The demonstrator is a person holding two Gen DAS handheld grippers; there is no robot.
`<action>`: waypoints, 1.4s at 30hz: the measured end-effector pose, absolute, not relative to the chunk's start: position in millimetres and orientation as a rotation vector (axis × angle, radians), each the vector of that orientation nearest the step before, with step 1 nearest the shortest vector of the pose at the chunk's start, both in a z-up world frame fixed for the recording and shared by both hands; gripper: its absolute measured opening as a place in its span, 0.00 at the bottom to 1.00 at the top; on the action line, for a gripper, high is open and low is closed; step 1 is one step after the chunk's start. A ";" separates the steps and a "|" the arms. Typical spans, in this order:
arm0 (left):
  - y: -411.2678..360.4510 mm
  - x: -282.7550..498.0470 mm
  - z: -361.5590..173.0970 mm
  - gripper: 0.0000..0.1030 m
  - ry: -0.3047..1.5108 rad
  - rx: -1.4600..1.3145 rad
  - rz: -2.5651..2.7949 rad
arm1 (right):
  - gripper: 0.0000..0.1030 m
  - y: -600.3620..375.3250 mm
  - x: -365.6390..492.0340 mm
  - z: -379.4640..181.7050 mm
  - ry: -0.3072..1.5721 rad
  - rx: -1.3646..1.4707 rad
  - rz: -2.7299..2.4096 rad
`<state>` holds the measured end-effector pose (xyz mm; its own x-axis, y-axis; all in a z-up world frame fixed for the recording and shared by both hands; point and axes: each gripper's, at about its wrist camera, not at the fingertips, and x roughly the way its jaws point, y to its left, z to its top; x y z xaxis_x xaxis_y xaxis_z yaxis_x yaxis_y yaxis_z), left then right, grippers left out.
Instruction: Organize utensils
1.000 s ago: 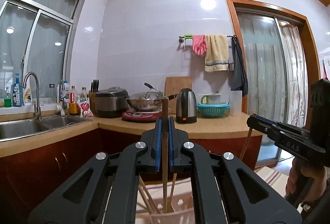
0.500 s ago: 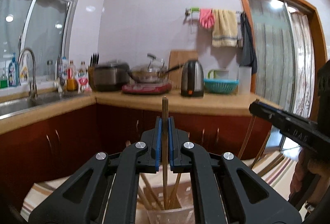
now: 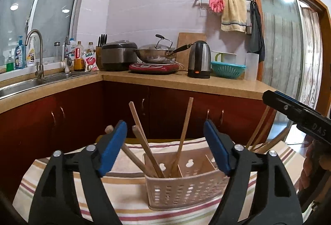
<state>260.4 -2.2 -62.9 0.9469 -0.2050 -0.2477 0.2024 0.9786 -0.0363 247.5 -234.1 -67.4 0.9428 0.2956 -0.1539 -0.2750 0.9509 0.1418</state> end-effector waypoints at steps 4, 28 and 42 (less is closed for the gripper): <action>0.2 239.7 -57.8 0.85 0.251 -0.026 -0.184 | 0.69 -237.9 222.3 -62.3 0.165 0.114 0.267; 13.1 84.3 -57.2 0.94 0.284 -0.067 -0.053 | 0.81 -233.3 84.5 -69.3 0.208 0.046 0.189; 17.3 45.1 -43.3 0.95 0.236 -0.070 -0.030 | 0.82 -233.4 54.5 -65.0 0.188 0.028 0.168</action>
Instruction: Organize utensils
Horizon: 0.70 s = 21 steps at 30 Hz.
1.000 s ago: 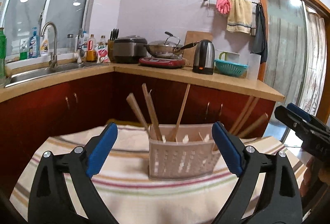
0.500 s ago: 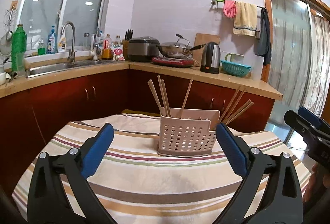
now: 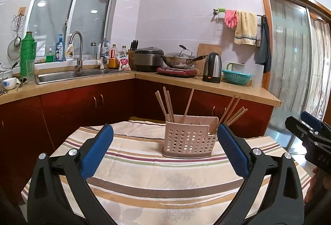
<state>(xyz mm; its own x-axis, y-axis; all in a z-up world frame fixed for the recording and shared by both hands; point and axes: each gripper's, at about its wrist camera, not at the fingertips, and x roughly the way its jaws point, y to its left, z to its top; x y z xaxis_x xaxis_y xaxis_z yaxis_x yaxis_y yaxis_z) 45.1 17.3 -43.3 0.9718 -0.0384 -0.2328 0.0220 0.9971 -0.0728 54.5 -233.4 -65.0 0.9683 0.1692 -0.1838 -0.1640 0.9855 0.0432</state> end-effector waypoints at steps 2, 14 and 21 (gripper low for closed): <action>17.5 43.3 -43.5 0.95 0.235 -0.069 -0.028 | 0.82 -233.4 53.9 -64.9 0.187 0.026 0.167; 16.6 35.6 -41.9 0.96 0.225 -0.060 -0.015 | 0.82 -235.7 47.8 -63.8 0.182 0.027 0.165; 17.3 37.7 -42.0 0.96 0.225 -0.059 -0.003 | 0.82 -236.3 47.4 -63.9 0.182 0.028 0.165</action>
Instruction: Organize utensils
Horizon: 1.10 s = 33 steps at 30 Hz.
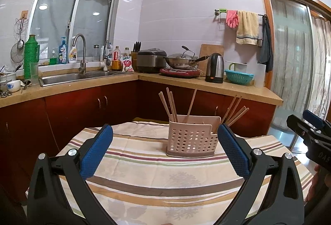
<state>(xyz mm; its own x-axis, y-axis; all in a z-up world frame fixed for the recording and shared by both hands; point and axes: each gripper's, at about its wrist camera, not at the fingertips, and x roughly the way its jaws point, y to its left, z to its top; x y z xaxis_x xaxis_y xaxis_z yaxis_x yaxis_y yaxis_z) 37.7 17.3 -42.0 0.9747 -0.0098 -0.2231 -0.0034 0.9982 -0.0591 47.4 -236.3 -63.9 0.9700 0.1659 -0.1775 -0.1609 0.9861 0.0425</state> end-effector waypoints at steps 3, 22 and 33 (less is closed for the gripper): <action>18.5 38.0 -42.0 0.96 0.228 -0.063 0.011 | 0.82 -235.6 48.0 -63.9 0.181 0.027 0.165; 14.0 38.2 -42.3 0.96 0.231 -0.022 0.052 | 0.82 -232.5 46.3 -68.6 0.188 0.025 0.168; 17.6 37.5 -47.2 0.96 0.221 -0.056 0.091 | 0.82 -231.4 48.4 -72.6 0.200 0.026 0.168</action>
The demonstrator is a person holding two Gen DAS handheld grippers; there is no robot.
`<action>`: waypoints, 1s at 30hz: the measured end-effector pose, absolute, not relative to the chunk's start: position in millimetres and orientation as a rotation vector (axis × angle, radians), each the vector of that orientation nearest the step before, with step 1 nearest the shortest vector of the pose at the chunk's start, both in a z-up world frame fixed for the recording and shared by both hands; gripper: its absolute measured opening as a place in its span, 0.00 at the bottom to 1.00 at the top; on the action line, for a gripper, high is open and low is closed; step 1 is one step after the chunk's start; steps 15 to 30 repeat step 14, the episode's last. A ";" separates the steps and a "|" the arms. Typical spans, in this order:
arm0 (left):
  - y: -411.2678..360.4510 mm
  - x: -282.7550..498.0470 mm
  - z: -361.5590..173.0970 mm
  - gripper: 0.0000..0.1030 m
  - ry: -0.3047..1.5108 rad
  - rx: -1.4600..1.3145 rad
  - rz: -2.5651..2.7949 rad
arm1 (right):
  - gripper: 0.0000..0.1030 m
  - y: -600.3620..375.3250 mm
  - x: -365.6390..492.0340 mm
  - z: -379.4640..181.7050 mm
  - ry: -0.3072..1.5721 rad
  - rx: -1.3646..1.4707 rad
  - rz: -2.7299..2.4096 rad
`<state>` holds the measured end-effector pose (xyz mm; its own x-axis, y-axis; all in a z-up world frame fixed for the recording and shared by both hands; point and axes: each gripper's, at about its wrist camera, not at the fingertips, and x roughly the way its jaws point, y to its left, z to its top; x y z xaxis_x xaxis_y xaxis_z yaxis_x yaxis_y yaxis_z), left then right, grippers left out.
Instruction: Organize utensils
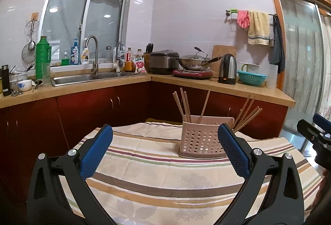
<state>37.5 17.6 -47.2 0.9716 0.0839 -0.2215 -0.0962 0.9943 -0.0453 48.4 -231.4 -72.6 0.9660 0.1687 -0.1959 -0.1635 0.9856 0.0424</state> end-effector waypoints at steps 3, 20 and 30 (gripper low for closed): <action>18.0 39.8 -48.7 0.96 0.233 -0.049 0.088 | 0.82 -231.7 48.6 -73.3 0.204 0.026 0.169; 24.5 58.4 -58.8 0.96 0.271 -0.039 0.086 | 0.83 -241.1 60.0 -82.1 0.229 0.037 0.150; 24.5 58.4 -58.8 0.96 0.271 -0.039 0.086 | 0.83 -241.1 60.0 -82.1 0.229 0.037 0.150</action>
